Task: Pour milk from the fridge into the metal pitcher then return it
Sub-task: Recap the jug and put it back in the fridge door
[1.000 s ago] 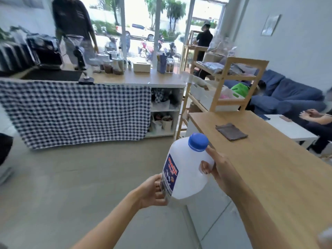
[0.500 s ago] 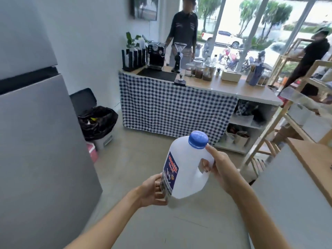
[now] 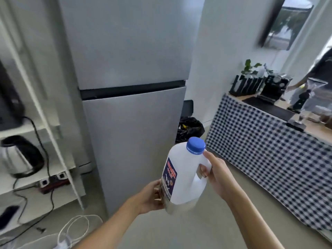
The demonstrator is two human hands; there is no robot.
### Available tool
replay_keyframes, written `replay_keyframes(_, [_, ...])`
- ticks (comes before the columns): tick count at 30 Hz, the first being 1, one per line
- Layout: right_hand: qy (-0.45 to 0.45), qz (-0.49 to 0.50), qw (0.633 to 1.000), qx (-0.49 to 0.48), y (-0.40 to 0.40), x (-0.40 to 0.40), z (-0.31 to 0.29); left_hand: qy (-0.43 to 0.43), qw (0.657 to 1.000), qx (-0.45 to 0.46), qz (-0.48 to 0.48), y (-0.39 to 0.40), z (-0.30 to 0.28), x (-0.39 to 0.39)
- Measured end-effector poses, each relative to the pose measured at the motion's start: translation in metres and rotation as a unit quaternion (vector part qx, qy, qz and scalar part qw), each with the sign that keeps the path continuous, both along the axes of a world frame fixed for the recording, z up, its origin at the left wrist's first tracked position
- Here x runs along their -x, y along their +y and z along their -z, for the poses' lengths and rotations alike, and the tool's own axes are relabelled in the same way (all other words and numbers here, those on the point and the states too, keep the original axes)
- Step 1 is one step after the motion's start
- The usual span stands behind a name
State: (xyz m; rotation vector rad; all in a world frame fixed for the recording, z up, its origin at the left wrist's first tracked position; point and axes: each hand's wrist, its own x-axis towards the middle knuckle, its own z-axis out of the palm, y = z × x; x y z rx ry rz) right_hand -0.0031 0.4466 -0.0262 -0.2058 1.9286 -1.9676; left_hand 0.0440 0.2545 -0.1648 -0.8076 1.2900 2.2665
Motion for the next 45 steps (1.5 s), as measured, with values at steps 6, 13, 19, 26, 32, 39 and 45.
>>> replay_keyframes(6, [-0.009,-0.057,0.998,-0.013,-0.072,0.004,-0.005,0.001,0.992,-0.023,-0.126,-0.049,-0.004,-0.030])
replay_keyframes(13, [0.011,-0.091,0.996,-0.004,-0.137,0.002,-0.009,0.029,0.989,-0.009,-0.146,-0.110,-0.011,-0.047])
replay_keyframes(19, [0.015,-0.069,0.997,0.010,-0.173,0.005,-0.015,0.053,0.995,0.020,-0.086,-0.168,-0.011,-0.038])
replay_keyframes(26, [0.005,-0.025,1.000,0.011,-0.186,0.017,-0.013,0.188,0.940,0.285,-0.024,-0.243,-0.081,0.013])
replay_keyframes(32, [0.001,-0.002,1.000,-0.021,-0.188,0.023,-0.001,0.319,0.620,0.715,0.052,-0.274,-0.156,0.064])
replay_keyframes(39, [0.000,0.019,0.998,-0.052,-0.184,0.022,0.012,0.242,0.377,0.880,0.157,-0.299,-0.147,0.106])
replay_keyframes(45, [-0.012,0.040,0.998,-0.052,-0.179,0.012,0.021,0.166,0.285,0.928,0.172,-0.281,-0.150,0.112])
